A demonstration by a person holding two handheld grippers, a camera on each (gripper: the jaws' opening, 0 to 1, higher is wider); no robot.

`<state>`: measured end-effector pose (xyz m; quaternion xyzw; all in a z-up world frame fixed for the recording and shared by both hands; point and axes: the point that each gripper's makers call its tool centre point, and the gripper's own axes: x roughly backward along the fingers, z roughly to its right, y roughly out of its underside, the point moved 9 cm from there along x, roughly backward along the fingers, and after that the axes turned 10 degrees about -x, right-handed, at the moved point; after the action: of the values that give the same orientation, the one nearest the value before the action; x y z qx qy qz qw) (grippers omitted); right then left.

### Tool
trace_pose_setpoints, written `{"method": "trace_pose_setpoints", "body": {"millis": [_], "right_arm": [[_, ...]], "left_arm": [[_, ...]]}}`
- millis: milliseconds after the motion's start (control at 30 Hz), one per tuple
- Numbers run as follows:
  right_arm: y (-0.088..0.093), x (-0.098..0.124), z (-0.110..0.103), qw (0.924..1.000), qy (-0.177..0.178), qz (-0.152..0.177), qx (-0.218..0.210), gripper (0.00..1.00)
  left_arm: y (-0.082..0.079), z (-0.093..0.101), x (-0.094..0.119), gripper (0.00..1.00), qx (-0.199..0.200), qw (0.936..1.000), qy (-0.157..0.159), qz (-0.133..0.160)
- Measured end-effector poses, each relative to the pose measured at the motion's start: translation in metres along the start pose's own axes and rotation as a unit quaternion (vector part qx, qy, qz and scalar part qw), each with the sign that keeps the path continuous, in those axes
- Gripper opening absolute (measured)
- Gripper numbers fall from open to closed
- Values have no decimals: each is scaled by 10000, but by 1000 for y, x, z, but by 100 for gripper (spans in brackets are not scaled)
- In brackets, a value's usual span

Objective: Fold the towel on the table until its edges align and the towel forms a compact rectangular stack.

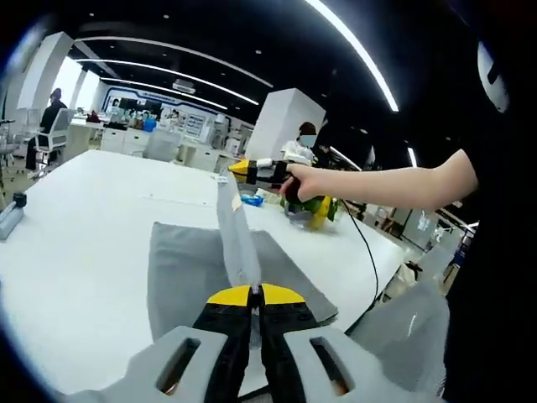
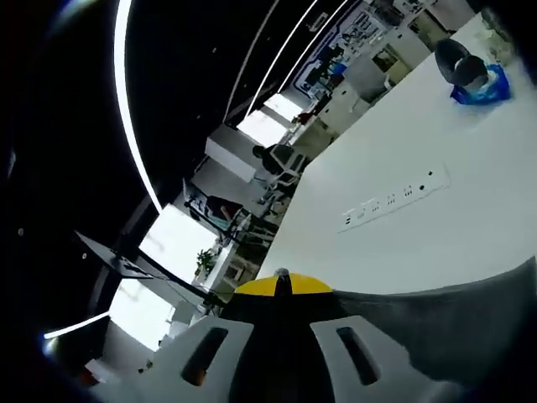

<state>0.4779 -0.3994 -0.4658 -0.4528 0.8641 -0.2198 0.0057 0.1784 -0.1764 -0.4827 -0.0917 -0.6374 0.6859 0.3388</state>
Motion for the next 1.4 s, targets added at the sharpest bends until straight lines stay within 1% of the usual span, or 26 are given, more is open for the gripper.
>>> {"method": "trace_pose_setpoints", "body": {"millis": [133,233,300,367,433,600,733,800,833,900,933,967,1000,1033,1067,1100,1133,1167,1200,1233,1300,1333,1367,1400], "right_arm": [[7,-9,9,9999,146,-35,-82,0],[11,-16,15,9997,197,-26,-157,0],[14,-21,18,9995,216,-15,-233,0],[17,-25,23,9992,224,-28,-321,0],[19,-29,27,9989,257,-44,-387,0],[25,-37,42,9977,394,-98,-540,0],[33,-46,54,9959,469,-149,-761,0],[37,-52,57,9938,425,-110,-1018,0],[39,-56,56,9920,277,-58,-1234,0],[39,-60,55,9917,98,21,-1283,0],[38,-62,53,9935,-40,130,-1130,1],[38,-62,52,9938,-52,147,-1099,0],[37,-61,50,9933,-166,215,-1126,0],[36,-61,48,9917,-198,280,-1239,0],[31,-59,49,9906,-253,381,-1286,0],[26,-58,51,9899,-273,399,-1334,0],[23,-55,52,9897,-268,405,-1348,0],[22,-53,53,9896,-263,409,-1350,0],[17,-49,56,9898,-250,421,-1339,0],[14,-45,60,9898,-250,436,-1330,0],[13,-34,64,9880,-230,523,-1435,0],[10,-29,69,9871,-216,566,-1481,0],[3,-22,76,9859,-180,624,-1545,0],[2,-17,81,9852,-148,670,-1570,0]], "left_arm": [[13,-9,-5,2,87,9996,-34,-274],[22,-18,-7,2,160,9991,-134,-356],[29,-24,-9,2,305,9985,-145,-428],[36,-29,-11,2,373,9975,-193,-572],[40,-32,-12,2,450,9967,-197,-651],[54,-40,-16,2,577,9949,-352,-753],[66,-47,-18,2,641,9932,-480,-842],[69,-49,-19,2,681,9925,-531,-868],[71,-50,-19,2,696,9920,-580,-874],[72,-54,-17,3,622,9915,-797,-821],[72,-53,-16,3,660,9914,-795,-809],[72,-54,-16,3,700,9911,-803,-798],[73,-54,-14,3,730,9906,-841,-796],[74,-54,-14,4,685,9904,-914,-774],[75,-54,-13,4,618,9903,-986,-758],[75,-54,-12,4,624,9901,-983,-785],[76,-54,-11,4,603,9891,-1054,-828],[76,-54,-11,5,562,9888,-1121,-808],[75,-54,-10,5,505,9884,-1223,-751],[75,-55,-10,5,518,9882,-1238,-743],[72,-57,-8,5,500,9874,-1335,-692],[71,-59,-7,5,496,9868,-1399,-645],[68,-60,-6,5,532,9871,-1380,-606],[66,-61,-5,5,566,9872,-1371,-588]]}}
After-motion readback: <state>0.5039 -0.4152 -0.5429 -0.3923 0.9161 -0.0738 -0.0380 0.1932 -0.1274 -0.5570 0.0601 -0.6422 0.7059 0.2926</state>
